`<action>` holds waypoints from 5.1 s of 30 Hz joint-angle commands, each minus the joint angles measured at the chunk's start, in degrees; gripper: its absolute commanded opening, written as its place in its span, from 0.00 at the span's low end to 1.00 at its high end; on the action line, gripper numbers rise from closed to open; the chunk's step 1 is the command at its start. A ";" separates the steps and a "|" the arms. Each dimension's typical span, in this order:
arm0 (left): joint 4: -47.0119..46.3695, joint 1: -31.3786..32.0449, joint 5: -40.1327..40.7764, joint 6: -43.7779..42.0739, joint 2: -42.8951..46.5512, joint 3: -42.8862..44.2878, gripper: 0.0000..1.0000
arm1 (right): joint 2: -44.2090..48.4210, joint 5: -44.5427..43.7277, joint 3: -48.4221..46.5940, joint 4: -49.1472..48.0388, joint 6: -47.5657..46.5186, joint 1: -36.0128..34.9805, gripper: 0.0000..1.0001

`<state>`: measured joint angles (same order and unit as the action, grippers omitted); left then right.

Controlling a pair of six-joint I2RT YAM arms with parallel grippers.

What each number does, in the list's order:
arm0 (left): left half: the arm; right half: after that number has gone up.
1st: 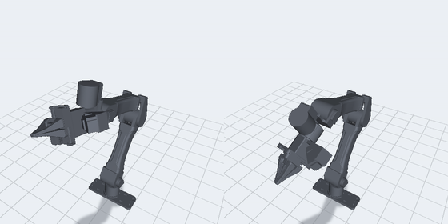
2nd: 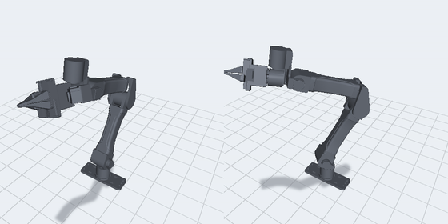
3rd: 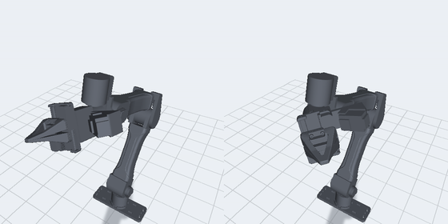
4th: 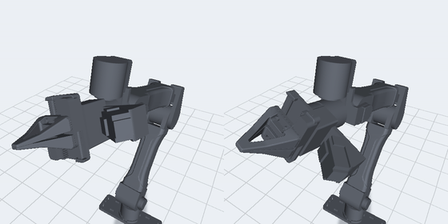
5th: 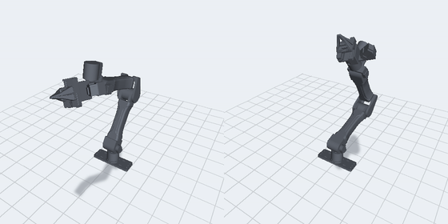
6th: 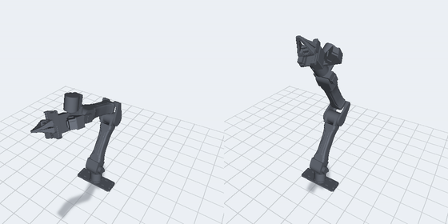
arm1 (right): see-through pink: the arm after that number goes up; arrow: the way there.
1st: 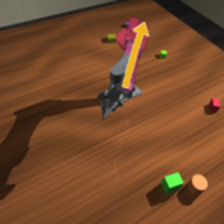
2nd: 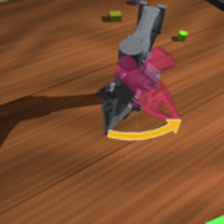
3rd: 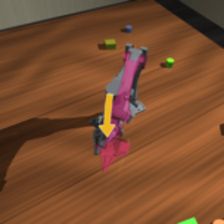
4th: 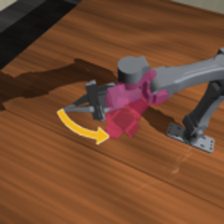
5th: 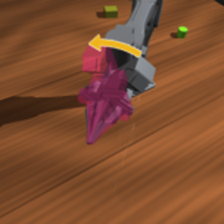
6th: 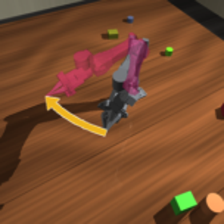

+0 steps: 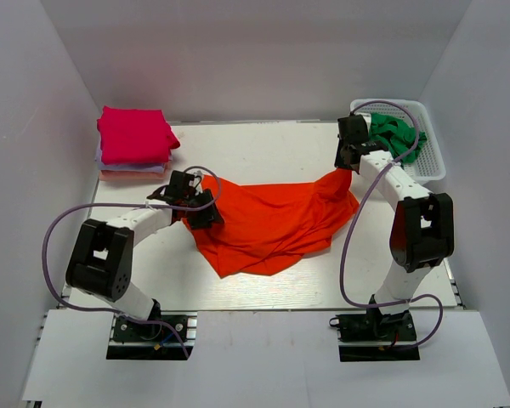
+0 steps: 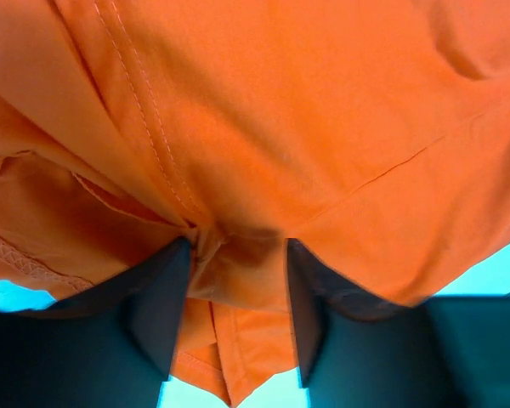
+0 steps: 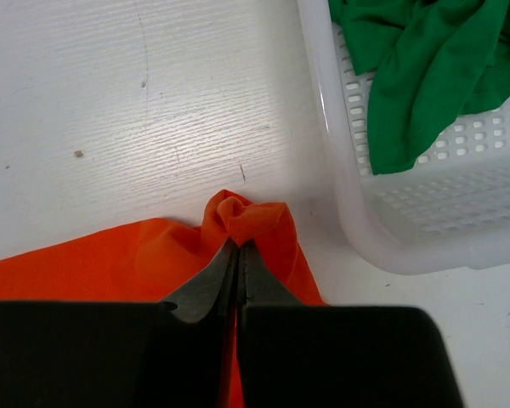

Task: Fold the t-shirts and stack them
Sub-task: Flatten out the tshirt

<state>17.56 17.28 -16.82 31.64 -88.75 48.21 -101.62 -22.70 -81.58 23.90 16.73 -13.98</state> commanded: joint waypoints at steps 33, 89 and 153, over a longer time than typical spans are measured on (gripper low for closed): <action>8.54 -0.84 36.06 -1.05 27.56 29.29 0.00 | 29.18 -9.91 -5.17 3.09 -5.30 2.11 0.00; 8.54 -1.54 44.77 4.03 12.40 19.91 0.00 | 29.75 18.57 11.62 -22.23 -9.61 2.11 0.00; 7.57 -2.95 21.11 4.22 -17.85 22.71 1.00 | 1.43 19.10 20.76 -10.98 4.10 -2.64 0.90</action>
<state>25.10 14.39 1.15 34.63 -106.17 68.97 -99.83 -0.62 -60.40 15.92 19.05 -16.91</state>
